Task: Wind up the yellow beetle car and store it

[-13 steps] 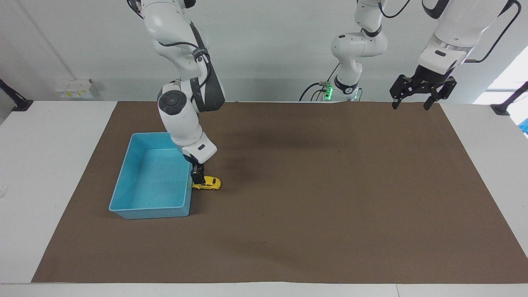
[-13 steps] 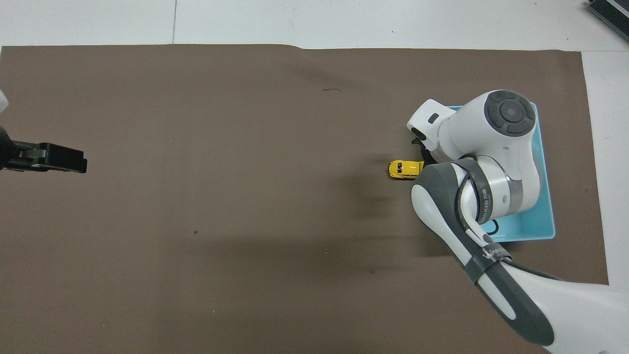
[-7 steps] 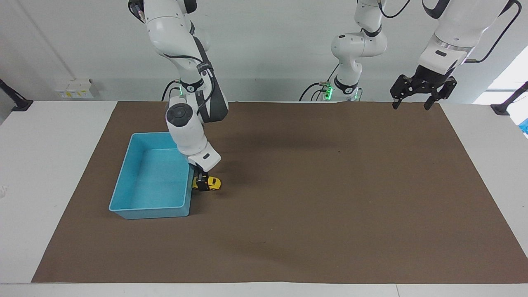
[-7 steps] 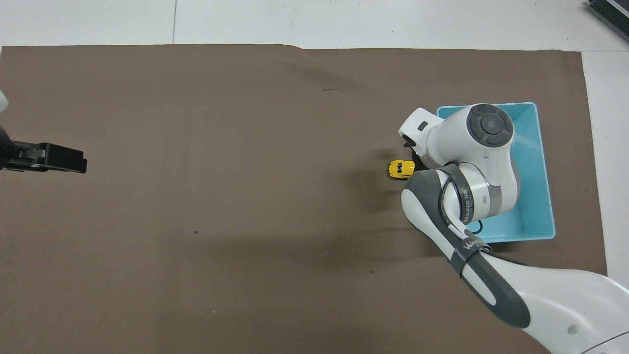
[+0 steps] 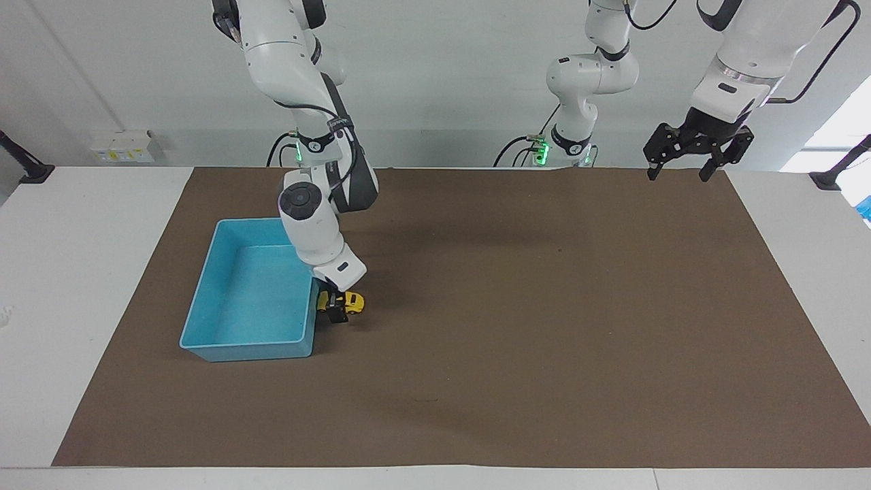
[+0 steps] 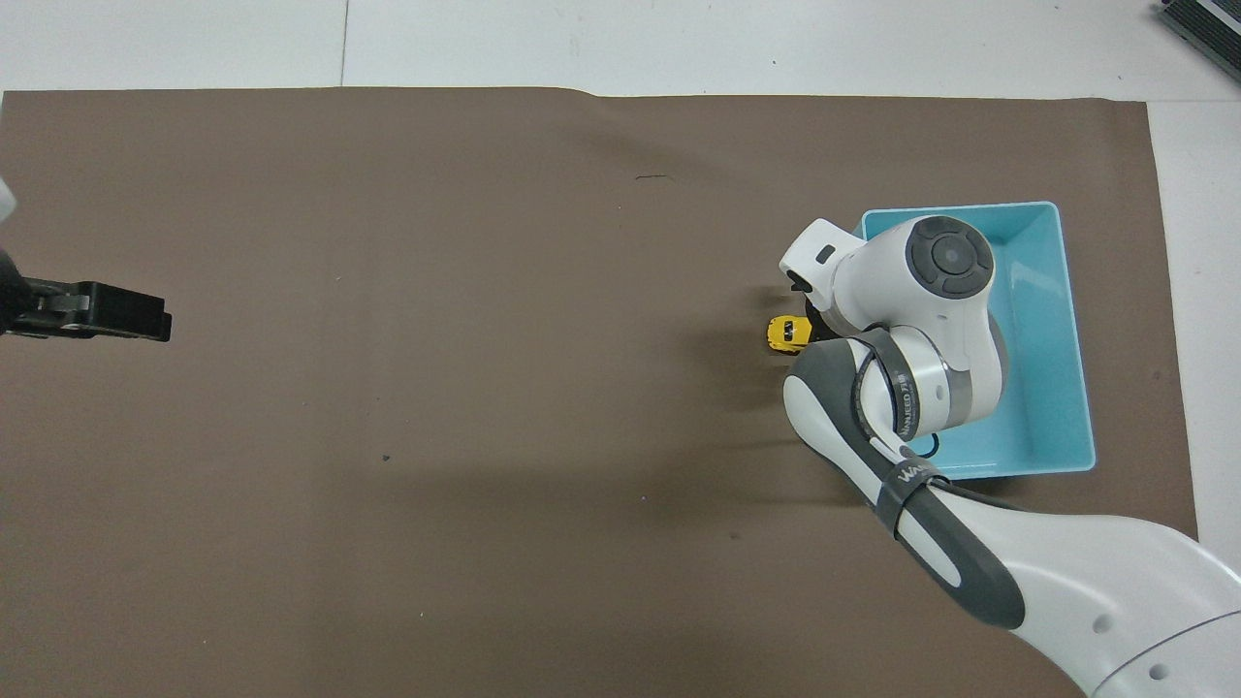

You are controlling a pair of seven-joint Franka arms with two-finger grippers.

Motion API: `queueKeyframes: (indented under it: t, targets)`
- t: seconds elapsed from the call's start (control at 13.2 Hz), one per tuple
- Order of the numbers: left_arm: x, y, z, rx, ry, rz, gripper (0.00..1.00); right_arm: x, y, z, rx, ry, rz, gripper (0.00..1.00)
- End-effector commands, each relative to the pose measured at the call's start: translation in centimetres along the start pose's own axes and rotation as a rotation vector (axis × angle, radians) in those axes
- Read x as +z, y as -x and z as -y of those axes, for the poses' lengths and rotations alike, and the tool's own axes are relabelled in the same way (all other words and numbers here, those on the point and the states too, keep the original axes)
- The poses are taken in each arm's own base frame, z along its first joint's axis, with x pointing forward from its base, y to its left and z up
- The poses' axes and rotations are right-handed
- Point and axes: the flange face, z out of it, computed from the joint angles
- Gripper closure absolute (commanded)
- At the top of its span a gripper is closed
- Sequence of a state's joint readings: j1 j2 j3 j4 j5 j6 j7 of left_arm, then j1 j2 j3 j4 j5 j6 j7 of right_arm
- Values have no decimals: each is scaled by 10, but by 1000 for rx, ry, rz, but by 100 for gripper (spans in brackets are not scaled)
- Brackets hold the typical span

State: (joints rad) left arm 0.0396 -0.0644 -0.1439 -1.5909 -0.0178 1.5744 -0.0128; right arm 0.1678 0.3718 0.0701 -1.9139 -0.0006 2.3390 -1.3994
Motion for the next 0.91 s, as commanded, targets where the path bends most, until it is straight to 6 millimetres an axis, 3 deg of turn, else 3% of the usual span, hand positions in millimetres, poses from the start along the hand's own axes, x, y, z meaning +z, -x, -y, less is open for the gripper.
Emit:
queueKeyframes:
  t: [0.0,0.08,0.15,0.3,0.53,0.68,0.84]
  targets:
    - [-5,5,1,-1,9,5,0,1,1,3,-36,6,30,42]
    - [-5,5,1,-1,9,5,0,1,1,3,-27,4,31,72]
    - [-5,5,1,-1,9,5,0,0,1,2,-21,6,31,81]
    - [-5,5,1,-1,9,5,0,0,0,2,-19,6,30,87]
    - [-5,5,1,-1,9,5,0,-4,-4,-1,40,12,27,88]
    - [-5,5,1,-1,9,5,0,-16,-31,-5,45,28,18,88]
    - [-5,5,1,-1,9,5,0,-23,-37,-9,77,32,16,88]
